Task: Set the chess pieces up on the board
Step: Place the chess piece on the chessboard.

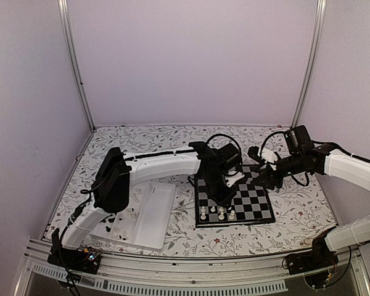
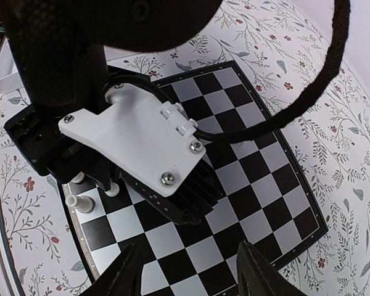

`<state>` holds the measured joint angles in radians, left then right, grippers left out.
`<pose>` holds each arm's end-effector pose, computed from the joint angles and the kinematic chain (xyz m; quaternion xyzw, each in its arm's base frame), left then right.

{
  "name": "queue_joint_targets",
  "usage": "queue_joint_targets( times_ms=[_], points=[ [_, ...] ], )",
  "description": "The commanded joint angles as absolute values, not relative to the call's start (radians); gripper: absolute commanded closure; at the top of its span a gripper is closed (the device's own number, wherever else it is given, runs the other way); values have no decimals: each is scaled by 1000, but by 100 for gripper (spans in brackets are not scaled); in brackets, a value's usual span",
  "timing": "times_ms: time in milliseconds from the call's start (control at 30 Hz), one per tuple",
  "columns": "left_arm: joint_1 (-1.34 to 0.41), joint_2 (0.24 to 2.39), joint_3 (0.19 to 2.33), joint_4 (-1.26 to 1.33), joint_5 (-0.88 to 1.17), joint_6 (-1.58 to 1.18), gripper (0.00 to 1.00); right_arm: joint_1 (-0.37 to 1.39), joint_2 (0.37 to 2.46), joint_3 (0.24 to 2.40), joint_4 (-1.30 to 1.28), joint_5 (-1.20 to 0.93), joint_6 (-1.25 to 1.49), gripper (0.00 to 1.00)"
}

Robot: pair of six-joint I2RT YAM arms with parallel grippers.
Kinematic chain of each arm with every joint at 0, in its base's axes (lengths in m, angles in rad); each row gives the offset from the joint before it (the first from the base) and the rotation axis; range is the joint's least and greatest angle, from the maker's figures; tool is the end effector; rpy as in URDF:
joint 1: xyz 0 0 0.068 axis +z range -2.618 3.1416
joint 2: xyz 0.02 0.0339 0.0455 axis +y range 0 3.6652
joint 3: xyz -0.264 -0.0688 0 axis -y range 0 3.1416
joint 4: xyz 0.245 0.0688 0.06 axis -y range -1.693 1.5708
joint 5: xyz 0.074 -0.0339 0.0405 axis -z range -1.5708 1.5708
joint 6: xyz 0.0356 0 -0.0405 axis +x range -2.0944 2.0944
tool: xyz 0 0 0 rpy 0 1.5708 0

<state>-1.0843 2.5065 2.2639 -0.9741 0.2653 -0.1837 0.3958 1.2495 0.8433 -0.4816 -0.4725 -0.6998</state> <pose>0.2360 -0.4661 0.1679 0.4456 0.8683 -0.2083 0.0635 0.2264 0.1121 0.2403 -0.5440 0.7412 0.1687 0.3552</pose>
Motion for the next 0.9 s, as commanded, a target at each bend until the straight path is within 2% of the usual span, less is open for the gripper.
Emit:
queue_joint_targets(
  times_ms=[0,567,700,867],
  points=[
    [-1095,2522,2295,-977,291,-176,91,390,1247,834,-463,-463,-703,46],
    [-1097,2556,2341,-983,308,-183,86,390,1250,834,-464,-462,-703,46],
    [-1096,2539,2342,-991,287,-181,80,390,1253,833,-465,-463,-701,46],
    [-1091,2496,2343,-985,294,-183,77,390,1254,834,-465,-463,-701,46]
  ],
)
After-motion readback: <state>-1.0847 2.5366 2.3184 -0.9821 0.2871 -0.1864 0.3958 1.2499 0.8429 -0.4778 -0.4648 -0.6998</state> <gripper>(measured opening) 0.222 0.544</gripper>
